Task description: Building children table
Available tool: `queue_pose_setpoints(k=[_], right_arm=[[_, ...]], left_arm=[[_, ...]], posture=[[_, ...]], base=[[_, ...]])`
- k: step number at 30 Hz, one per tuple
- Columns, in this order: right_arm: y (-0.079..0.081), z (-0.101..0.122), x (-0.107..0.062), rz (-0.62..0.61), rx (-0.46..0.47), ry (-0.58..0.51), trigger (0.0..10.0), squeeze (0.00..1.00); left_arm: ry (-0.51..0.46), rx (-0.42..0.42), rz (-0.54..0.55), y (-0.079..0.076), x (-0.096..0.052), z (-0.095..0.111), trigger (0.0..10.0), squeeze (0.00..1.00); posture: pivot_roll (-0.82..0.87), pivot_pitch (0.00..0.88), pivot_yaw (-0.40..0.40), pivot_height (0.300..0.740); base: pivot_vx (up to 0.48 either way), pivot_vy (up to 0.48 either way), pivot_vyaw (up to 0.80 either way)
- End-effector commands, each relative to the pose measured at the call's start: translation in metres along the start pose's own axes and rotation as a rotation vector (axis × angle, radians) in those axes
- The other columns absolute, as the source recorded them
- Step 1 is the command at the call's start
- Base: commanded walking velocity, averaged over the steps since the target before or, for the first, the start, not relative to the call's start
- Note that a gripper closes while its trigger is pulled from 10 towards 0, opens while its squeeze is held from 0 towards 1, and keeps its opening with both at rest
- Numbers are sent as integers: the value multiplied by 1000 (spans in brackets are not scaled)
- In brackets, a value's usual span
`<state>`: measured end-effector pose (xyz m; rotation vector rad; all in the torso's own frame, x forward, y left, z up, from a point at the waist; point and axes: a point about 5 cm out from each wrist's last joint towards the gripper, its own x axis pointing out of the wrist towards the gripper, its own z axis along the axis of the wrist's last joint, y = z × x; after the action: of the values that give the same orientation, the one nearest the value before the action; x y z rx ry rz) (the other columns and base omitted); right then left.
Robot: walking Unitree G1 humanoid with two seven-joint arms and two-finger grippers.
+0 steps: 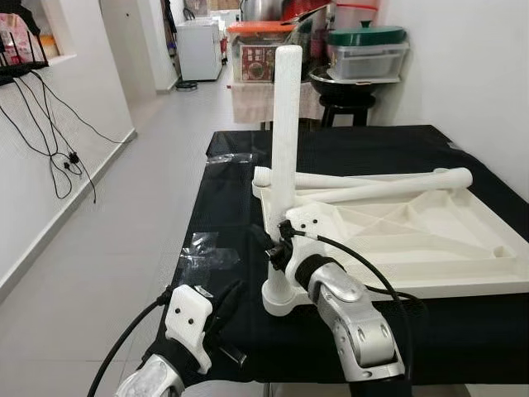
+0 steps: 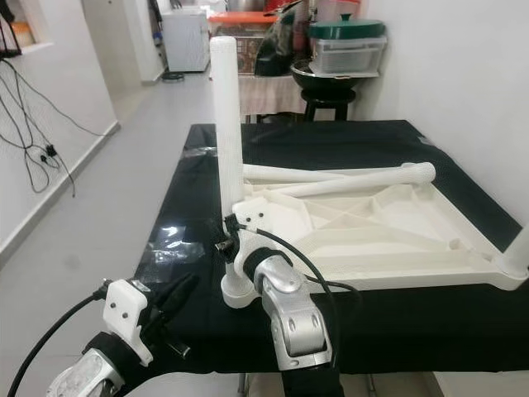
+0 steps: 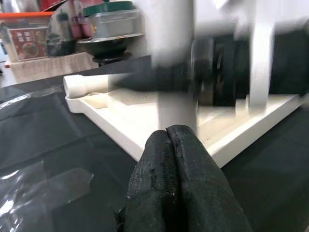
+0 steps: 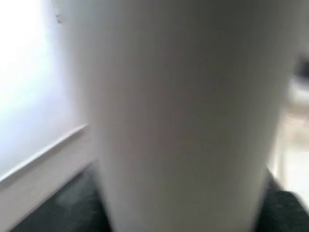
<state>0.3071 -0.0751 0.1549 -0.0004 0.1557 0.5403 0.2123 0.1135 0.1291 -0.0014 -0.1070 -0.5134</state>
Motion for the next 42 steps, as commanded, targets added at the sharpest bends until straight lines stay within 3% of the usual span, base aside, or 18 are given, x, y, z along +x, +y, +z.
queue_pose_setpoints(k=[1,4,7,8,9,14,16,21,22,29,35,38,39,40,41,42], right_arm=[[-7,-8,1,20,29,47,10000,1000],[-10,0,4,73,12,16,10000,1000],[-15,9,3,343,-82,-19,10000,1000],[-15,9,3,343,-82,-19,10000,1000],[-17,10,1,459,-115,-15,10000,0],[-28,6,2,611,-192,41,10000,0],[-40,6,10,620,-233,82,10000,0],[-51,11,18,604,-213,97,9412,0],[-59,15,20,604,-201,89,0,0],[-69,19,18,599,-173,78,0,0],[-81,4,1,598,-182,84,0,0],[-81,-7,-3,522,-202,130,0,0],[-74,-19,2,286,-182,150,0,0],[-48,-34,-3,31,-56,135,0,0],[-36,-43,-15,-170,50,141,0,0],[-31,-47,-26,-296,123,154,0,0]], left_arm=[[23,0,4,3,-2,-3,10000,0],[24,-1,2,3,-2,-3,10000,0],[22,-2,4,2,-2,-3,10000,0],[22,-2,4,2,-2,-3,10000,0],[22,-2,5,2,-2,-4,10000,0],[22,-3,5,2,-1,-4,10000,0],[23,-5,4,2,-1,-5,10000,0],[24,-7,4,0,0,-5,10000,0],[23,-8,4,0,0,-5,10000,0],[22,-11,4,-2,1,-5,10000,0],[19,-16,0,-2,1,-4,10000,0],[18,-17,0,-2,0,-4,10000,0],[19,-16,1,-1,-1,-3,10000,0],[19,-13,2,0,-2,-3,10000,0],[19,-11,3,1,-3,-2,10000,0],[19,-10,3,2,-3,-2,10000,0]], posture=[[36,11,17,740],[37,9,15,740],[42,6,8,740],[42,6,8,740],[45,4,7,740],[54,0,6,740],[56,0,5,740],[63,0,1,740],[66,0,-2,740],[62,0,-2,740],[46,8,7,740],[42,13,8,740],[38,21,0,740],[38,28,5,740],[38,28,5,740],[38,28,5,740]], base=[[0,0,0],[0,0,0],[0,0,0],[0,0,0],[0,0,0],[0,0,0],[0,0,0],[0,0,0],[0,0,0],[0,0,0],[0,0,0],[0,0,0],[0,0,0],[0,0,0],[0,0,0],[0,0,0]])
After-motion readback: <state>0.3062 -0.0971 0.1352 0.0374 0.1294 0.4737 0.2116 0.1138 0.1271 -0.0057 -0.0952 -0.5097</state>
